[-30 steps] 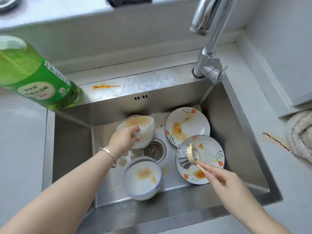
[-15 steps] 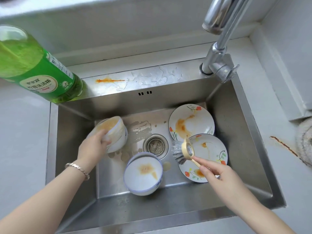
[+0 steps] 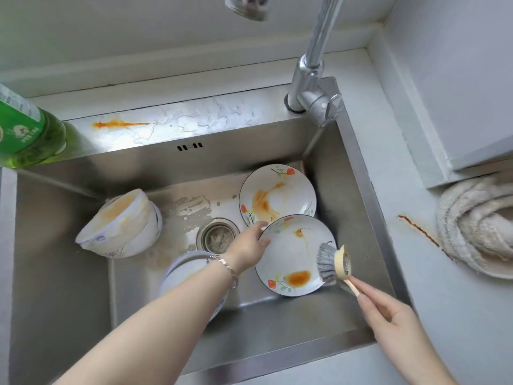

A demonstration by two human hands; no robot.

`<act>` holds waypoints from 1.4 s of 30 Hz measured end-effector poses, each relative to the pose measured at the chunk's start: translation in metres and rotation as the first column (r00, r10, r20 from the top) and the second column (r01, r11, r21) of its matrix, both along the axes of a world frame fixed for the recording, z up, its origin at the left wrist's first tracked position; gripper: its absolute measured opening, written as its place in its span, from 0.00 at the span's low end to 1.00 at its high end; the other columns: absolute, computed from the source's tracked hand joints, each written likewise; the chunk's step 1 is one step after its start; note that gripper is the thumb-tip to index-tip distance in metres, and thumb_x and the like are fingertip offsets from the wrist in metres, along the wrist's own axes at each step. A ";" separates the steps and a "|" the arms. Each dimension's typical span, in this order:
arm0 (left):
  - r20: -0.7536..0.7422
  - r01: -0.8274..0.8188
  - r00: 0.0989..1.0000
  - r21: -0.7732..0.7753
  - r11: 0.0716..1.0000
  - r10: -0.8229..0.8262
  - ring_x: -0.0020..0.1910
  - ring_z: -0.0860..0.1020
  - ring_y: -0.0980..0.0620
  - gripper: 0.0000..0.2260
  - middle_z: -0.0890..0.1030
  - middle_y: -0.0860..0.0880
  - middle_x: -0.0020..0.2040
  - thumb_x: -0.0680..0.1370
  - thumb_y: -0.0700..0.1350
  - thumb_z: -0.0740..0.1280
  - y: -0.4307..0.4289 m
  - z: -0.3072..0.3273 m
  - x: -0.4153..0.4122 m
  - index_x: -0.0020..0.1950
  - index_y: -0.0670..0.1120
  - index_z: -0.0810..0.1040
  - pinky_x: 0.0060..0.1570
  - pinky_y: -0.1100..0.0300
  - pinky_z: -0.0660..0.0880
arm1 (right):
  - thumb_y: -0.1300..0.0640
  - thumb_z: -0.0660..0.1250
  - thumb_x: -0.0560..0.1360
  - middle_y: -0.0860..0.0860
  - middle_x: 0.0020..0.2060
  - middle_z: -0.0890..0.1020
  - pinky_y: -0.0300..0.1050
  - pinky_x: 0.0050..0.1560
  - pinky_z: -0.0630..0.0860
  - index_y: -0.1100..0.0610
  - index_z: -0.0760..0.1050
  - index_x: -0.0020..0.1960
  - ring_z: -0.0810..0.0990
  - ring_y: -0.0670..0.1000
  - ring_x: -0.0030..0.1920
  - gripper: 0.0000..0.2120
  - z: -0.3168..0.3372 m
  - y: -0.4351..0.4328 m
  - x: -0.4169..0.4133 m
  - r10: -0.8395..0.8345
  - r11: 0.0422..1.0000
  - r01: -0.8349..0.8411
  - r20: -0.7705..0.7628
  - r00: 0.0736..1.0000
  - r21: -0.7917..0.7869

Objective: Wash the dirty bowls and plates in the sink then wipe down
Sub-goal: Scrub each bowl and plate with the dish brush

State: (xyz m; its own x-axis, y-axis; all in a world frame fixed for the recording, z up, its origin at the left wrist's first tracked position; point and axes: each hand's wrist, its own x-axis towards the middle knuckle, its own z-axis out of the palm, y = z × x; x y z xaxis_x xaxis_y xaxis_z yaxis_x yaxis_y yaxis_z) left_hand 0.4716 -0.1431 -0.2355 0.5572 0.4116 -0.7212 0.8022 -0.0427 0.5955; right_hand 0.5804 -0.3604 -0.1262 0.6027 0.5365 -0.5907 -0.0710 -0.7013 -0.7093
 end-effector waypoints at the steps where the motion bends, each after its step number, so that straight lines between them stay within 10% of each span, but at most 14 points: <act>1: -0.019 0.035 0.999 0.010 0.999 -0.035 0.67 0.70 0.47 0.21 0.70 0.45 0.69 0.81 0.41 0.58 -0.001 -0.009 0.004 0.73 0.47 0.61 0.63 0.59 0.66 | 0.62 0.63 0.76 0.26 0.43 0.79 0.24 0.50 0.69 0.26 0.76 0.41 0.77 0.34 0.49 0.27 -0.002 -0.003 0.002 -0.011 1.000 0.011 0.003 1.000 -0.015; 10: -0.004 -0.063 0.998 -0.082 0.995 0.063 0.33 0.73 0.55 0.20 0.76 0.49 0.42 0.76 0.32 0.56 -0.004 -0.024 -0.005 0.65 0.47 0.69 0.31 0.69 0.70 | 0.58 0.63 0.77 0.30 0.48 0.80 0.19 0.52 0.65 0.24 0.74 0.46 0.76 0.36 0.56 0.24 -0.012 -0.016 0.013 0.017 0.999 -0.017 0.011 1.000 -0.033; 15: -0.043 -0.229 0.973 -0.206 0.951 0.225 0.39 0.79 0.43 0.22 0.80 0.38 0.46 0.73 0.29 0.58 0.008 0.015 -0.037 0.63 0.46 0.70 0.38 0.51 0.78 | 0.62 0.61 0.77 0.24 0.44 0.78 0.17 0.49 0.64 0.23 0.74 0.42 0.75 0.28 0.51 0.29 0.011 -0.007 0.016 0.020 0.999 -0.020 0.022 1.000 0.028; 25: 0.051 -0.605 0.689 -0.509 0.613 0.723 0.42 0.83 0.46 0.26 0.84 0.46 0.47 0.61 0.31 0.63 0.002 0.142 -0.140 0.56 0.48 0.76 0.34 0.58 0.79 | 0.54 0.60 0.78 0.33 0.54 0.78 0.31 0.52 0.70 0.29 0.73 0.52 0.74 0.34 0.58 0.17 0.083 0.038 -0.021 0.254 0.961 -0.270 0.185 0.949 0.064; 28: 0.125 -0.593 0.643 -0.543 0.595 0.756 0.45 0.83 0.47 0.29 0.83 0.48 0.51 0.61 0.31 0.63 -0.003 0.168 -0.161 0.61 0.49 0.74 0.35 0.56 0.79 | 0.52 0.58 0.79 0.43 0.48 0.80 0.46 0.48 0.76 0.30 0.69 0.60 0.77 0.47 0.51 0.18 0.106 0.066 -0.045 0.436 0.892 -0.451 0.332 0.836 -0.035; 34: 0.224 -0.584 0.563 -0.574 0.575 0.796 0.49 0.82 0.49 0.34 0.82 0.53 0.54 0.62 0.31 0.61 -0.018 0.203 -0.190 0.63 0.57 0.70 0.36 0.55 0.79 | 0.52 0.51 0.81 0.47 0.46 0.73 0.41 0.35 0.66 0.35 0.58 0.71 0.77 0.56 0.42 0.21 0.114 0.114 -0.085 0.758 0.629 -0.586 0.568 0.320 -0.510; 38: 0.287 -0.611 0.501 -0.551 0.569 0.816 0.49 0.83 0.49 0.35 0.82 0.52 0.54 0.61 0.31 0.61 -0.025 0.215 -0.196 0.63 0.58 0.69 0.36 0.54 0.79 | 0.56 0.59 0.69 0.47 0.28 0.75 0.38 0.22 0.56 0.38 0.78 0.55 0.73 0.50 0.20 0.20 0.125 0.102 -0.138 0.798 0.487 -0.796 0.554 0.239 -0.358; 42: 0.318 -0.619 0.483 -0.534 0.576 0.815 0.48 0.82 0.53 0.36 0.82 0.55 0.53 0.60 0.31 0.60 -0.024 0.221 -0.203 0.63 0.59 0.69 0.35 0.54 0.79 | 0.54 0.53 0.80 0.48 0.44 0.77 0.45 0.37 0.70 0.32 0.65 0.66 0.79 0.54 0.45 0.21 0.123 0.119 -0.106 0.712 0.646 -0.680 0.596 0.372 -0.346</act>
